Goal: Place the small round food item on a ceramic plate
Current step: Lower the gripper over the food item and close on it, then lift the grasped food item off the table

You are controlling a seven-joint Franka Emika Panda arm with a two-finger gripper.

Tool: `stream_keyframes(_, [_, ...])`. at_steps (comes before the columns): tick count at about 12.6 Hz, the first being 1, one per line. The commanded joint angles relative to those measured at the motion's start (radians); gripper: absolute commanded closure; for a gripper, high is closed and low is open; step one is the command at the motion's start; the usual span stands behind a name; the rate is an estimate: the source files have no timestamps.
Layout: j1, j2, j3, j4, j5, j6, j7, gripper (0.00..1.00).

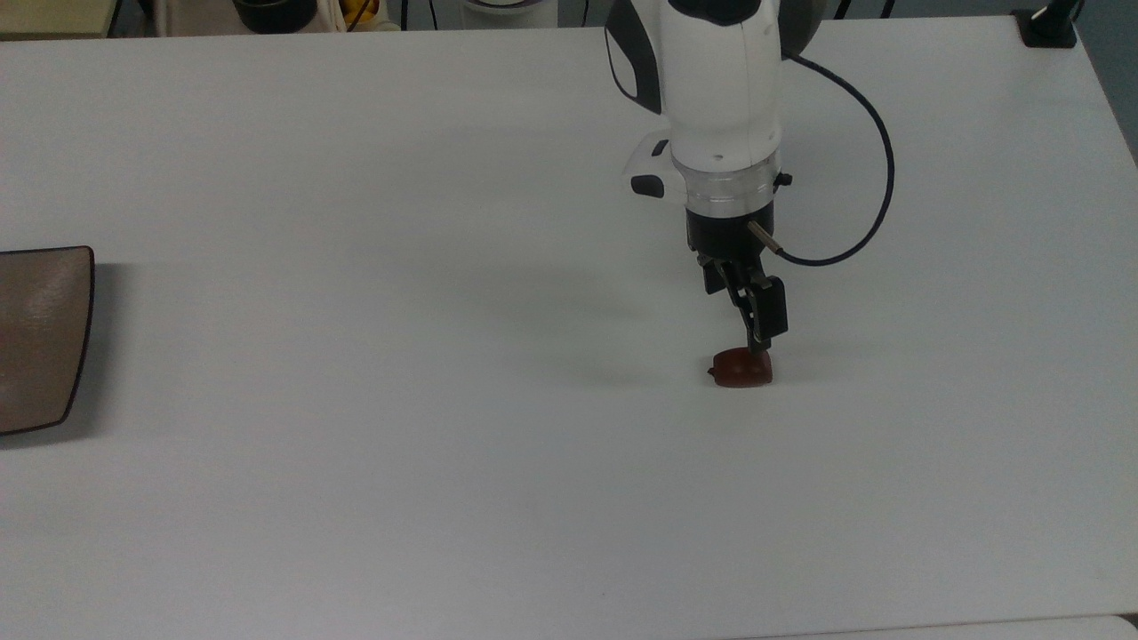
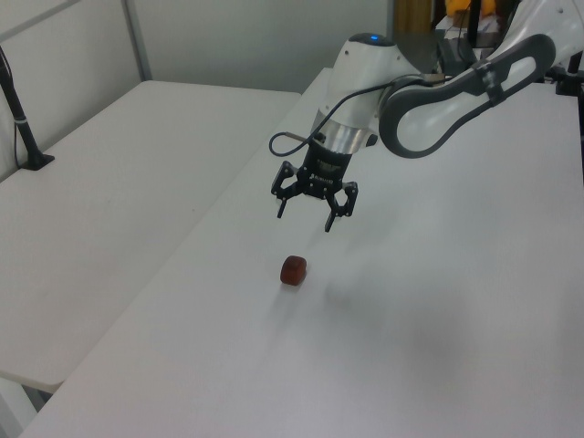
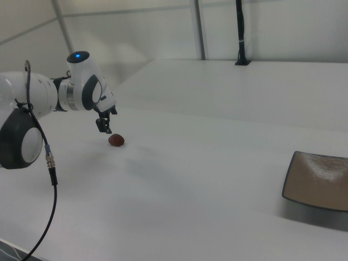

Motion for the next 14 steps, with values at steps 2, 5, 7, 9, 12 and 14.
stream_keyframes(2, [0.044,0.152,-0.001,0.124,-0.042,0.019,0.053,0.00])
stream_keyframes(5, [0.058,0.186,-0.004,0.145,-0.065,0.045,0.077,0.00])
stream_keyframes(7, [0.061,0.220,-0.004,0.152,-0.088,0.050,0.080,0.00])
stream_keyframes(9, [0.064,0.228,-0.004,0.157,-0.111,0.051,0.089,0.10])
stream_keyframes(12, [0.063,0.226,-0.004,0.157,-0.121,0.050,0.090,0.82])
stream_keyframes(14, [0.063,0.226,-0.004,0.157,-0.140,0.050,0.089,0.82])
